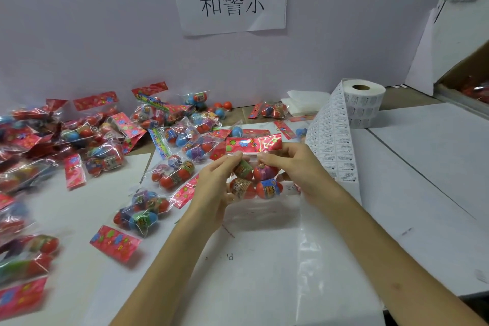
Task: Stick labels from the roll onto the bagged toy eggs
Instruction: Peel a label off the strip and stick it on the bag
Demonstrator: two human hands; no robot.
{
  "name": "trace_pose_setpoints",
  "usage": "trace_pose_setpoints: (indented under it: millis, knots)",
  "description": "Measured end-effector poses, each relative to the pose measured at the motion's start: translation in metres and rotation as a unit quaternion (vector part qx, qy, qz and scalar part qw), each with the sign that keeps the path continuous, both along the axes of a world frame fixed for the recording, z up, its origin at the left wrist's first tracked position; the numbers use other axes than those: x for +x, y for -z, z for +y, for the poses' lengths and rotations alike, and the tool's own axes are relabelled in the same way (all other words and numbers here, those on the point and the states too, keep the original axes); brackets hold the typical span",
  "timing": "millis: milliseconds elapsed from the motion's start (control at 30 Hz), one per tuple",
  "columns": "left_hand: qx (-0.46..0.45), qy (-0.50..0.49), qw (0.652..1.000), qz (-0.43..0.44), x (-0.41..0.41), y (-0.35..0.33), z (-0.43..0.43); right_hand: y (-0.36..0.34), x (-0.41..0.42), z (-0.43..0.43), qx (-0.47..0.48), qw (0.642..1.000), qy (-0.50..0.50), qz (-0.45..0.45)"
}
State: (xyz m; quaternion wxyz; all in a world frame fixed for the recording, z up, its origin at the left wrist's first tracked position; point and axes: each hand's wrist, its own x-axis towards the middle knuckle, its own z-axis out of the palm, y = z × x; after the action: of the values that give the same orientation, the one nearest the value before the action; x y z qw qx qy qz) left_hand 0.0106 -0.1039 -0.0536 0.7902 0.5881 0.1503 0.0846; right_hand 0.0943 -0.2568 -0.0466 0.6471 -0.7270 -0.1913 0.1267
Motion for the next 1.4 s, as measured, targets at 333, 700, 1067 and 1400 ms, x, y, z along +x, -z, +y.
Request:
trace_pose_setpoints:
  millis: [333, 700, 1067, 1400]
  knots:
    - [0.004, -0.014, 1.000, -0.017, 0.001, 0.002, 0.005, -0.004, -0.004, -0.002, 0.011, 0.998, -0.035, 0.054]
    - [0.026, -0.020, 0.999, -0.040, -0.001, 0.003, 0.005, -0.007, 0.004, -0.008, -0.060, 0.997, 0.020, -0.053]
    - [0.240, -0.159, 0.957, -0.048, 0.002, 0.012, 0.005, 0.000, 0.053, -0.085, -0.142, 0.902, 0.386, -0.134]
    - [0.307, -0.122, 0.944, 0.002, 0.000, 0.011, 0.005, -0.002, 0.051, -0.080, -0.063, 0.955, 0.283, -0.060]
